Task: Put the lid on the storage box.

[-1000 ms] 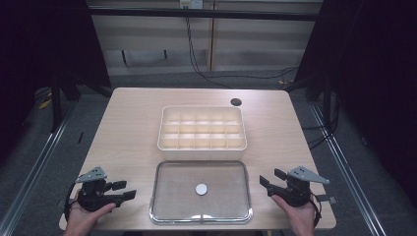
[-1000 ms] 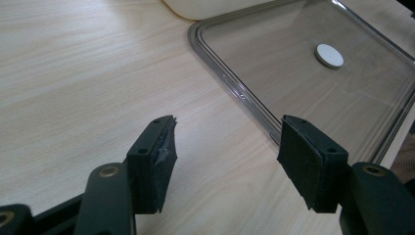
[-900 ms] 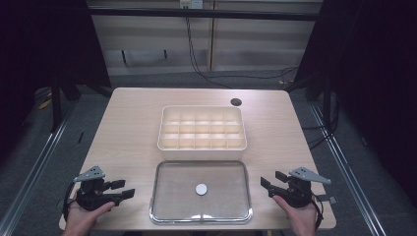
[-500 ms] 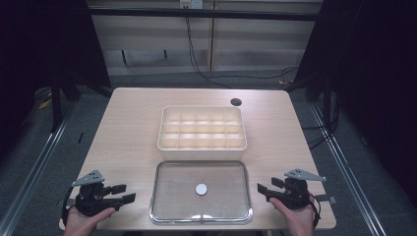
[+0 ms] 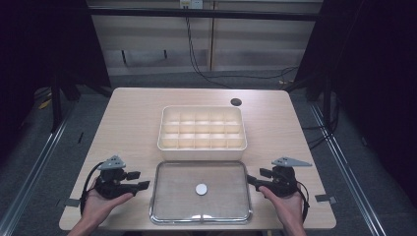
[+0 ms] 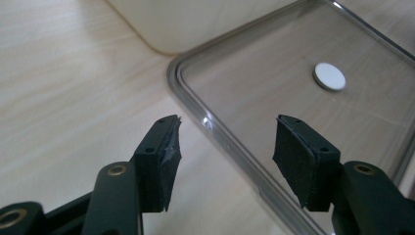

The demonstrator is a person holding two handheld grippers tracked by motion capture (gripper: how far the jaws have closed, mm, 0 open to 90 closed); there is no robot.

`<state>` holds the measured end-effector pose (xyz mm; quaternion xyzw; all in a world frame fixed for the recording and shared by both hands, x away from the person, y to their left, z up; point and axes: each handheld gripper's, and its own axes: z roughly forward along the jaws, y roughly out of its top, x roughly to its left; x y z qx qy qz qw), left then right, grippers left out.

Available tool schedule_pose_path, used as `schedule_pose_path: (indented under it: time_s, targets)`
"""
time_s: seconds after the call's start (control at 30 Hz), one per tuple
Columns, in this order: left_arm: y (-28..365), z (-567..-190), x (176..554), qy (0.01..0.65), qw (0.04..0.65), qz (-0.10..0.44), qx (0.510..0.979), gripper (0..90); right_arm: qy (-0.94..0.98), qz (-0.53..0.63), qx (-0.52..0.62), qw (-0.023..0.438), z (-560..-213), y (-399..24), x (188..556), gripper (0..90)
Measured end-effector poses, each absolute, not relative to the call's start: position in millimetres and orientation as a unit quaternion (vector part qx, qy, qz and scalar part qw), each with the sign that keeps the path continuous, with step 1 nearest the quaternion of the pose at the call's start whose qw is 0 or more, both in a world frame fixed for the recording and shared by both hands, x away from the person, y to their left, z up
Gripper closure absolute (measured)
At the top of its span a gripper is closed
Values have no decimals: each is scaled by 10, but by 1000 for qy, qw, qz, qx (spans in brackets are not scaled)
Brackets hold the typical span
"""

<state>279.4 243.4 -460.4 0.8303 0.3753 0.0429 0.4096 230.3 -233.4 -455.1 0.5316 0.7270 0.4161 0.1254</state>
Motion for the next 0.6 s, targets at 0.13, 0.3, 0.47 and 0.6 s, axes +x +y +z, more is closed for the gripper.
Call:
schedule_pose_path:
  time_s: [0.13, 0.3, 0.47, 0.6]
  targets:
    - [2324, -4632, 2946, 386, 411, 36, 826, 409, 728, 423, 526, 122, -4535, -2317, 2444, 394]
    - [2334, -4707, 2963, 400, 412, 33, 818, 418, 727, 425, 525, 121, -4589, -2285, 2534, 401]
    - [2282, -4821, 2922, 379, 391, 26, 839, 449, 736, 422, 518, 110, -4692, -2272, 2550, 518]
    - [2244, -4894, 2880, 376, 387, 11, 842, 462, 746, 406, 515, 115, -4795, -2232, 2556, 560]
